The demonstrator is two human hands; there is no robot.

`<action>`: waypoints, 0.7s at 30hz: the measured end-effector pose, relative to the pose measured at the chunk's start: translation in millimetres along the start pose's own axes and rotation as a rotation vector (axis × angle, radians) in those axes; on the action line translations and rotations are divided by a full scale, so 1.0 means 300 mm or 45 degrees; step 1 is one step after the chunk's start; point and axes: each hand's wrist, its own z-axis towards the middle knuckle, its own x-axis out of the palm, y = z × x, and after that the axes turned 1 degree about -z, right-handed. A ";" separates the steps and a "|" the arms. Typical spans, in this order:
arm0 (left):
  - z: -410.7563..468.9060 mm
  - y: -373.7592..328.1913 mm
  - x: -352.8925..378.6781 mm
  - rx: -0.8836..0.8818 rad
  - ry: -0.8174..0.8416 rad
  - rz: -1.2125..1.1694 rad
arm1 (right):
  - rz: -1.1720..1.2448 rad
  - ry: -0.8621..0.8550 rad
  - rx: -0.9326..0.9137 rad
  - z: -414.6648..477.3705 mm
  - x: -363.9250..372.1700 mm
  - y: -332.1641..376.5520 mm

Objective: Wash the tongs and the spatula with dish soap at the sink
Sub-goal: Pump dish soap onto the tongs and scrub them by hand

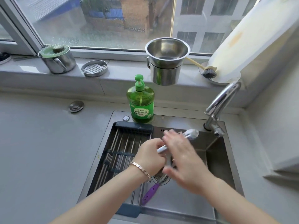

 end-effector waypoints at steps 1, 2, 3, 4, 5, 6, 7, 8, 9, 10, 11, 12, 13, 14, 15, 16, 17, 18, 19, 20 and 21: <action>-0.008 -0.014 0.008 0.027 -0.001 -0.052 | -0.058 0.030 -0.086 -0.020 0.010 0.028; -0.014 -0.024 0.012 0.044 0.006 -0.097 | -0.099 0.053 -0.131 -0.035 0.010 0.040; -0.022 -0.028 0.015 0.051 0.031 -0.127 | -0.115 0.039 -0.137 -0.041 -0.003 0.023; -0.031 -0.029 0.017 0.048 0.076 -0.138 | -0.119 0.009 -0.077 -0.043 -0.024 -0.012; -0.041 -0.031 0.018 0.045 0.131 -0.140 | -0.086 -0.029 0.035 -0.048 -0.049 -0.047; -0.049 -0.029 0.021 0.040 0.180 -0.143 | -0.048 -0.067 0.139 -0.054 -0.074 -0.069; -0.058 -0.034 0.023 0.042 0.213 -0.157 | -0.031 -0.074 0.160 -0.062 -0.086 -0.068; -0.064 -0.042 0.025 0.050 0.228 -0.177 | -0.016 -0.057 0.105 -0.073 -0.084 -0.046; -0.070 -0.049 0.025 0.067 0.234 -0.194 | -0.022 -0.013 0.001 -0.091 -0.069 -0.011; -0.074 -0.054 0.026 0.086 0.237 -0.203 | -0.055 0.032 -0.105 -0.112 -0.050 0.026; -0.080 -0.058 0.025 0.102 0.243 -0.207 | -0.078 0.060 -0.169 -0.130 -0.040 0.047; -0.086 -0.056 0.025 0.106 0.258 -0.225 | -0.085 0.048 -0.182 -0.135 -0.048 0.040; -0.093 -0.054 0.023 0.090 0.289 -0.260 | -0.075 -0.008 -0.118 -0.133 -0.064 0.011; -0.098 -0.051 0.025 0.063 0.318 -0.291 | -0.046 -0.063 0.005 -0.133 -0.086 -0.020; -0.104 -0.051 0.027 0.046 0.340 -0.305 | -0.018 -0.099 0.103 -0.133 -0.107 -0.038; -0.109 -0.057 0.033 0.051 0.343 -0.308 | -0.006 -0.100 0.118 -0.135 -0.118 -0.033; -0.111 -0.062 0.040 0.073 0.322 -0.289 | -0.006 -0.070 0.049 -0.146 -0.111 -0.011; -0.110 -0.066 0.049 0.103 0.284 -0.252 | -0.028 -0.027 -0.062 -0.163 -0.087 0.015; -0.110 -0.070 0.058 0.134 0.242 -0.211 | -0.054 0.009 -0.140 -0.184 -0.064 0.038; -0.111 -0.073 0.064 0.149 0.217 -0.195 | -0.060 0.030 -0.175 -0.196 -0.056 0.042; -0.113 -0.075 0.068 0.138 0.218 -0.210 | -0.063 0.003 -0.159 -0.197 -0.063 0.023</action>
